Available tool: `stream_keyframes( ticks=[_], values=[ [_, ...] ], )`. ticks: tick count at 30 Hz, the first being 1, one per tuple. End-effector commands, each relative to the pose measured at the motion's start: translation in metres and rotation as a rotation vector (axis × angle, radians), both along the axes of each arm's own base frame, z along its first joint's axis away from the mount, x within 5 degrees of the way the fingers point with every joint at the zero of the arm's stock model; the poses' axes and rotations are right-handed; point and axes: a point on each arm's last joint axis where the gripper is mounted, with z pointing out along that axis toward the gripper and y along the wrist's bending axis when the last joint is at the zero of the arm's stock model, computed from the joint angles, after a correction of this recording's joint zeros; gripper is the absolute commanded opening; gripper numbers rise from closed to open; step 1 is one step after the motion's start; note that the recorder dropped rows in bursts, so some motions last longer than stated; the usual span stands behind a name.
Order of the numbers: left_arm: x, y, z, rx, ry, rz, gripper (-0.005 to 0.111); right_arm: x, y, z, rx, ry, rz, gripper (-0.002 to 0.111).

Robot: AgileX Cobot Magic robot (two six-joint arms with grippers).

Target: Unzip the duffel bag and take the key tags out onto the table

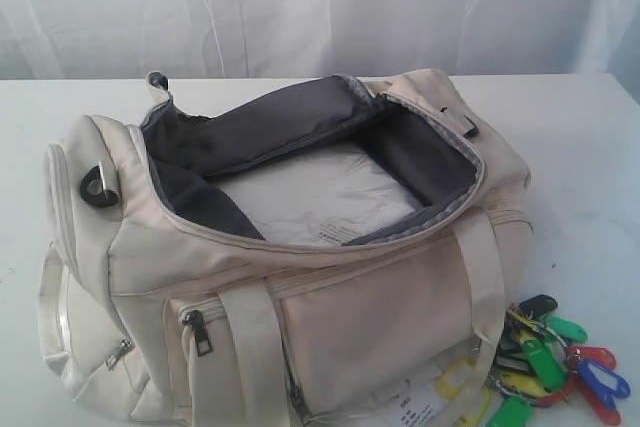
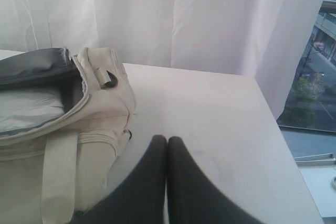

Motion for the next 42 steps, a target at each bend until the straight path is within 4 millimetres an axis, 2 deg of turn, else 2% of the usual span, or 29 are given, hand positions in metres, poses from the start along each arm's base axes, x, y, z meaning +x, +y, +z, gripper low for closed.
stream_keyframes(
  ticks=[1, 19, 22, 25, 28, 42],
  values=[
    [-0.007, -0.006, -0.022, 0.012, 0.200, -0.076, 0.000, 0.000, 0.000, 0.000, 0.005, -0.007, -0.005, 0.000],
    [-0.006, -0.005, -0.021, 0.024, 0.186, -0.068, 0.000, 0.000, 0.000, 0.000, 0.005, -0.007, -0.005, 0.000],
    [-0.004, 0.000, -0.016, 0.096, 0.122, -0.032, 0.000, 0.000, 0.000, 0.000, 0.005, -0.007, -0.005, 0.000],
    [0.000, 0.009, -0.008, 0.275, 0.006, 0.023, 0.000, 0.000, 0.000, 0.000, 0.005, -0.007, -0.005, 0.000],
    [0.001, 0.012, -0.004, 0.365, -0.036, 0.038, 0.000, 0.000, 0.000, 0.000, 0.005, -0.007, -0.005, 0.000],
    [0.001, 0.012, -0.004, 0.365, -0.039, 0.039, 0.000, 0.000, 0.000, 0.000, 0.005, -0.007, -0.005, 0.000]
  ],
)
